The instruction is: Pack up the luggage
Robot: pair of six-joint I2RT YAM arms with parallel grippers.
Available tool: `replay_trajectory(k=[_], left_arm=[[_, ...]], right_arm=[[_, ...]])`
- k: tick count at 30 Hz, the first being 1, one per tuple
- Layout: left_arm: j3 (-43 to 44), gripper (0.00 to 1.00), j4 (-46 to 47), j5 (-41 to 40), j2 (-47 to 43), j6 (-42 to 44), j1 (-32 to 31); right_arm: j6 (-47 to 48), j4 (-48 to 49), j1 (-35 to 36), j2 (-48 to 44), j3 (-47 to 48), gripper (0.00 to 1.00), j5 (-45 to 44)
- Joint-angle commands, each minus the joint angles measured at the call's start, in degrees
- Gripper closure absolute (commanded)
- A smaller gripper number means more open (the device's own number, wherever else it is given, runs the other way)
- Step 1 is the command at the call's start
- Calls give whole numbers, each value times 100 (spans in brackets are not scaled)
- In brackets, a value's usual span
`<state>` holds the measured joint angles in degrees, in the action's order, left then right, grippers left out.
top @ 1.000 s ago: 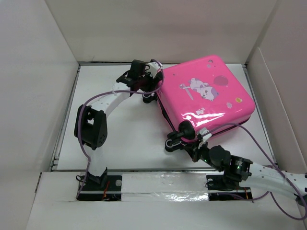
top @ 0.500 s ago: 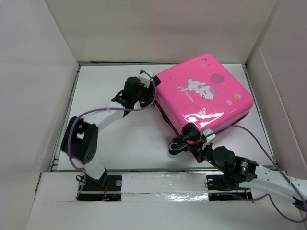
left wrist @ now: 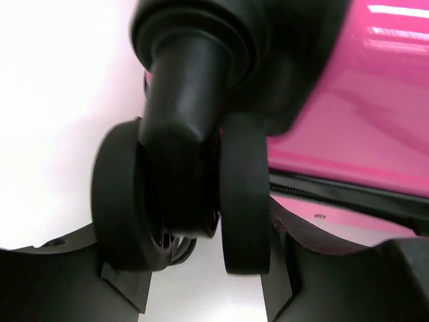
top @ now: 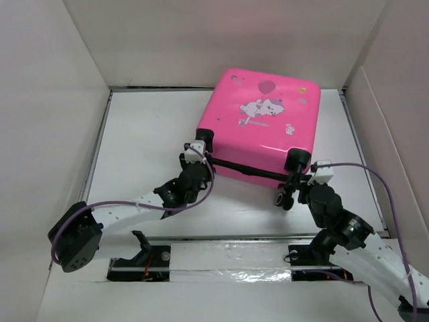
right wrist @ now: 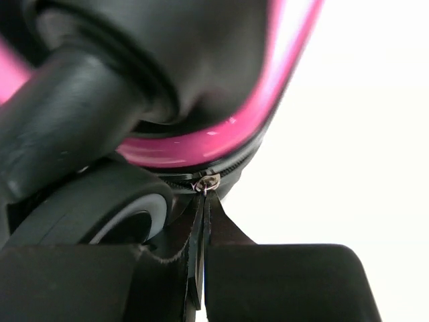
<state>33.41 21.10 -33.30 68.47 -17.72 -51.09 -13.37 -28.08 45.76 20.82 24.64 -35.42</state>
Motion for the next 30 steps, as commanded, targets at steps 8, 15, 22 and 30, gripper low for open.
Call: replay_trajectory(k=[8,15,22,30], left_arm=[[667,100,1114,832,615,-901,-2212],[1176,100,1379,1527,615,-690,-2143],[1422,100,765,2527,675,-830,-1756],[2327,68,956,3698,2003,-795,-1361]], right_arm=[[-1062,5274,160,1081,-1425,100,1198],[-959,5699,865,1671,-1586,100,-668],[-737,4821,759,1065,-1295,100,-361],[-650,5486,759,1389,-1392,100,527]])
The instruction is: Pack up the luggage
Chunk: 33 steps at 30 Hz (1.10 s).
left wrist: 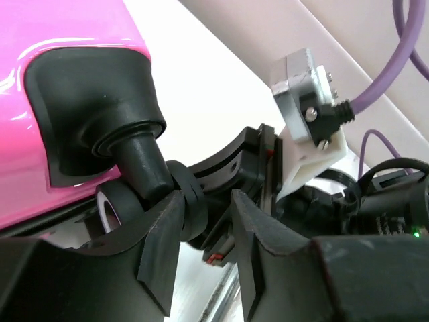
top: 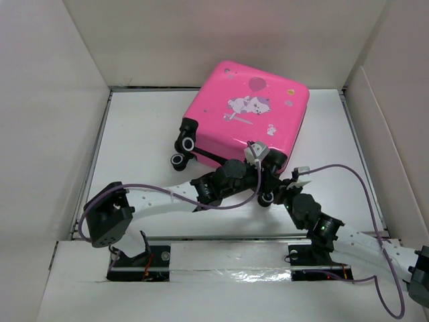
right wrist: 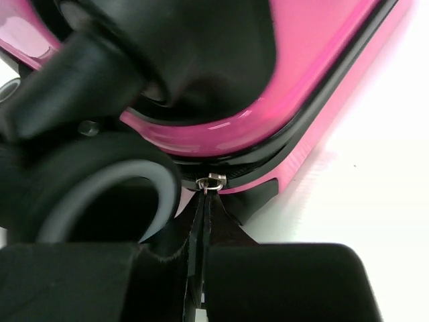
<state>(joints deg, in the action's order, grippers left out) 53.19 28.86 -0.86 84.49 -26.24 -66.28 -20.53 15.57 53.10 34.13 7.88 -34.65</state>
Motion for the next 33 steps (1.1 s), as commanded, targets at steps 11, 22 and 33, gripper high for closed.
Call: replay_trajectory(k=[11,22,33], left_arm=[[2325,76,209,833,1922,251,677],[-246,69,427,535,-344,-478,1153],[-12,85,849,1387,638,-505,1100]], right_arm=[[14,914,209,60,345,100,320],[454,-476,-440,-486,882,100,555],[445,-415,-687,-240,970,100,969]])
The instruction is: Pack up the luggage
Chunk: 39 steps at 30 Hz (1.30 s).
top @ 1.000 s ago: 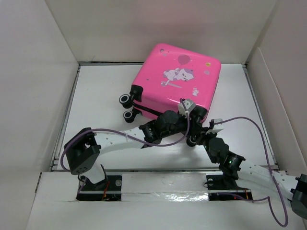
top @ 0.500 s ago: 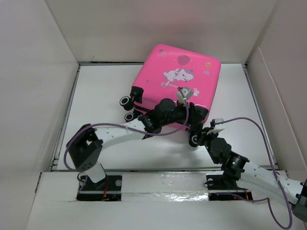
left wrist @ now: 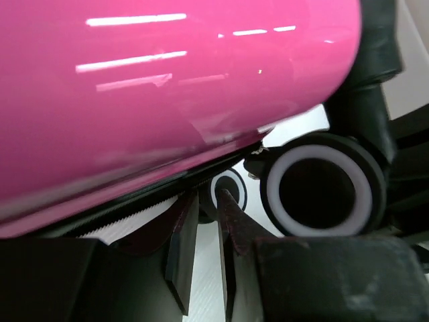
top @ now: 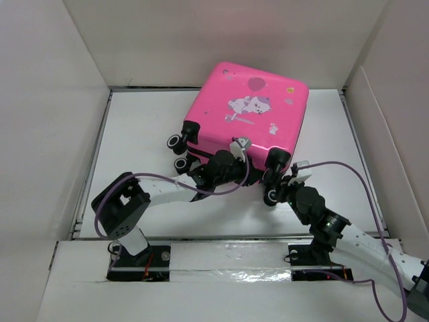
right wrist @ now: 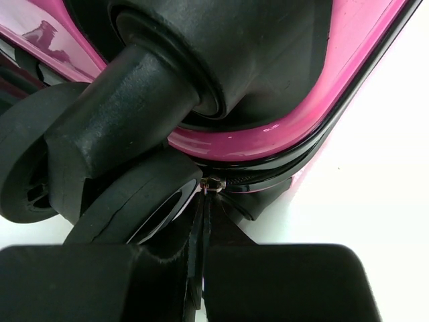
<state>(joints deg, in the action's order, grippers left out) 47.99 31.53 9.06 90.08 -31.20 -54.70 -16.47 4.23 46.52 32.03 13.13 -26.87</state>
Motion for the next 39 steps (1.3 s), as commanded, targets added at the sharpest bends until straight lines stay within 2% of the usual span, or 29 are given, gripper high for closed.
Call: replay_trajectory(k=[1,6,12,15,17,19,20,23,26,29,31,32,33,34,35,36,38,39], left_arm=[[649,85,565,438,262,35,-59],[1563,84,793,745,799,-26,-111],[2829,84,495,1054,1345,35,-111],[3382,84,39,1045,1424,123,11],[4143,83,-786,1106,1661,307,12],[4499,83,-1104,1307,1915,264,12],[4639,82,-1061,1387,1977,203,12],[4929,81,-1000,1485,2197,18,-120],[5036,78,-973,1537,2277,-114,-234],[4740,70,-1017,1476,2111,-71,-234],[4362,58,-1052,1118,1761,78,-234],[3811,52,-1035,933,1584,149,-234],[3510,40,-1043,661,1391,228,-234],[3168,35,-1017,119,1198,350,-234],[2486,31,-991,-121,787,378,-234],[2174,28,-991,-359,591,378,-130],[1260,28,-1017,-677,-15,255,55],[996,30,-1035,-747,-252,203,230]], right_arm=[[39,711,-29,-39,437,100,217],[-216,1218,24,22,218,100,551],[-454,2203,577,1040,286,100,631],[-445,2335,691,1402,445,100,359],[-445,2442,692,1629,445,100,-43],[-724,1934,744,1631,498,100,-596],[-891,2072,744,1640,263,100,-1096],[-1000,3475,744,2033,-230,100,-1706],[-693,3900,1042,2807,110,100,-1882],[-210,4673,1218,3458,331,100,-1909],[-93,5009,1289,3529,270,100,-1883],[-172,4948,1289,3460,235,100,-1813],[-181,4677,1289,3355,200,100,-1743],[-251,4440,1289,3214,156,100,-1716],[-556,4211,1289,2830,16,100,-1673],[-629,3835,1289,2609,-81,100,-1602],[-594,3455,1289,1830,-301,100,-1497],[-681,2713,1289,1494,-310,100,-1374]])
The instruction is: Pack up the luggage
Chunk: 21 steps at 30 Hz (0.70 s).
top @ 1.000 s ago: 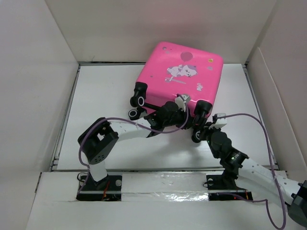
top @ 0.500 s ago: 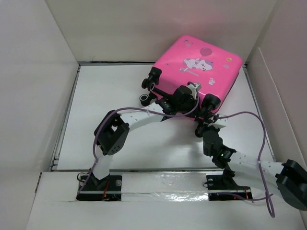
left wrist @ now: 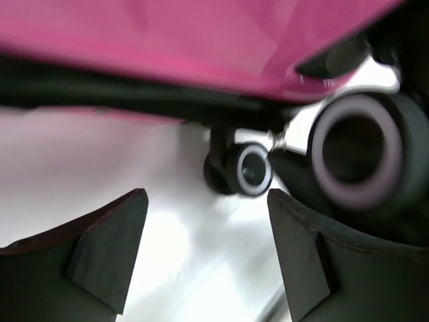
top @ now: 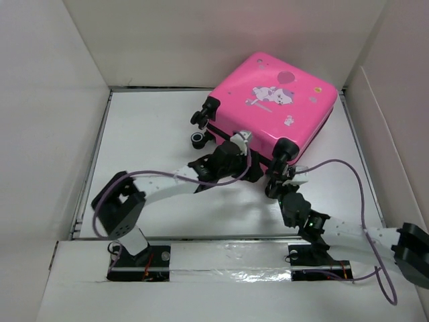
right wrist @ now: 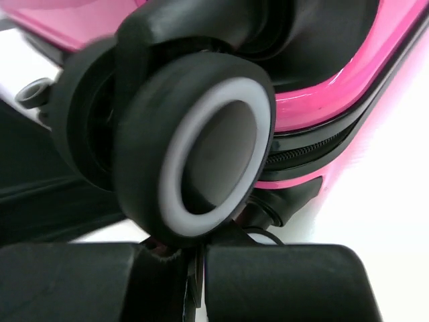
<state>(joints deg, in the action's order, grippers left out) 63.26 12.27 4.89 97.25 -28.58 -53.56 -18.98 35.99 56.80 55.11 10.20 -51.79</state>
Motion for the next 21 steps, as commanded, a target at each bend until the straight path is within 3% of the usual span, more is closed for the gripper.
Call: replay_trajectory(k=[1,6,10,12,14,17,21], left_arm=[[-796,32,786,-522,-1450,-121,196],[-1598,39,-65,-1383,-2745,-96,416],[-1090,22,-1512,-2183,-3125,168,636],[-519,17,-2016,-2272,-3055,395,890],[42,11,-2509,-2325,-2871,651,1022],[702,8,-3090,-2282,-2450,1133,1374],[1170,4,-3327,-1772,-1913,2381,1743]], right_arm=[[-474,-948,323,-1201,-26,100,1214],[-835,-3705,323,-3670,-36,100,1469],[-870,-5354,376,-5900,244,100,1488],[-818,-6064,376,-6353,447,100,1418],[-697,-5982,376,-6680,536,100,1522],[-764,-6182,376,-6523,728,100,1532],[-511,-6157,376,-6434,923,100,1444]])
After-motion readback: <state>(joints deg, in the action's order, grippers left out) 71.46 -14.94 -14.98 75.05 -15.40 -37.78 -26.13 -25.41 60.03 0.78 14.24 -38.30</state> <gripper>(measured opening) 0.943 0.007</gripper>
